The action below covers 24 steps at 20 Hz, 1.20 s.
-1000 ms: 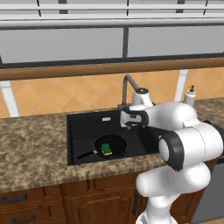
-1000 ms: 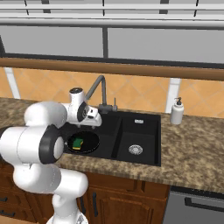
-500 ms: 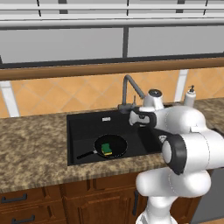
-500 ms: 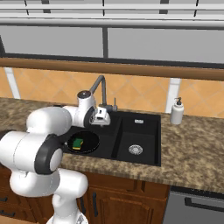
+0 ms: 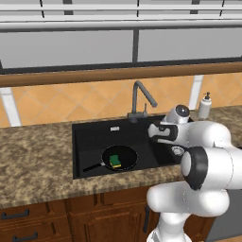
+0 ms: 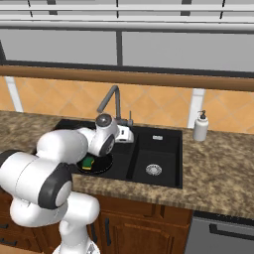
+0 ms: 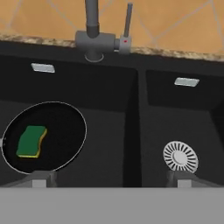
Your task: Pick the pan and sponge and place them into the sink. Then turn on the water.
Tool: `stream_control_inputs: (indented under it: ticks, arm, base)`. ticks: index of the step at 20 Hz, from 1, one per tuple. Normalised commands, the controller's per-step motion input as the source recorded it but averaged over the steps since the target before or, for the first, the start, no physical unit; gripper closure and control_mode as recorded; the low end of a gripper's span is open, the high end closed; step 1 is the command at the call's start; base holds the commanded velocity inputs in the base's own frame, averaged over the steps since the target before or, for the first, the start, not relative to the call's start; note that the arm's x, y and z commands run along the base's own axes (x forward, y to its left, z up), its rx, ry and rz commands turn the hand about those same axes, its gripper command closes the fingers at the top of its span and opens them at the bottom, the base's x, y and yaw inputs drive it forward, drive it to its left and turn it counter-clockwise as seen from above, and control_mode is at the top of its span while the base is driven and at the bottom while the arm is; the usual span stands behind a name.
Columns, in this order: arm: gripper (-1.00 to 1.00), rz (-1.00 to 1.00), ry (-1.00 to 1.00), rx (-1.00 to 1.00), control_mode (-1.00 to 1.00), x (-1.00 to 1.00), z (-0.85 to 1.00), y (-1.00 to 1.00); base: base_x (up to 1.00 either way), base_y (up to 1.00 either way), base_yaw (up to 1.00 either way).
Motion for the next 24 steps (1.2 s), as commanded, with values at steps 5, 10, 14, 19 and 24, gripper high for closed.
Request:
stream_control_inputs:
  ticks: [5, 10, 14, 19, 24]
  arm:
    - [-1.0, 0.02, -0.14, 0.04, -1.0, 0.22, 0.1, -0.32]
    - [-1.0, 0.01, -0.09, 0.04, -1.0, 0.2, 0.11, -0.19]
    - [-1.0, 0.0, -0.06, 0.02, -1.0, 0.2, 0.03, -0.13]
    - [-1.0, 0.0, -0.06, 0.0, -1.0, 0.2, 0.01, -0.03]
    - [-1.0, 0.0, -0.08, 0.0, -1.0, 0.21, 0.0, 0.0]
  base:
    - [0.0, 0.0, 0.0]
    - [0.0, 0.0, 0.0]
    - [0.0, 0.0, 0.0]
    - [0.0, 0.0, 0.0]
    - [0.0, 0.0, 0.0]
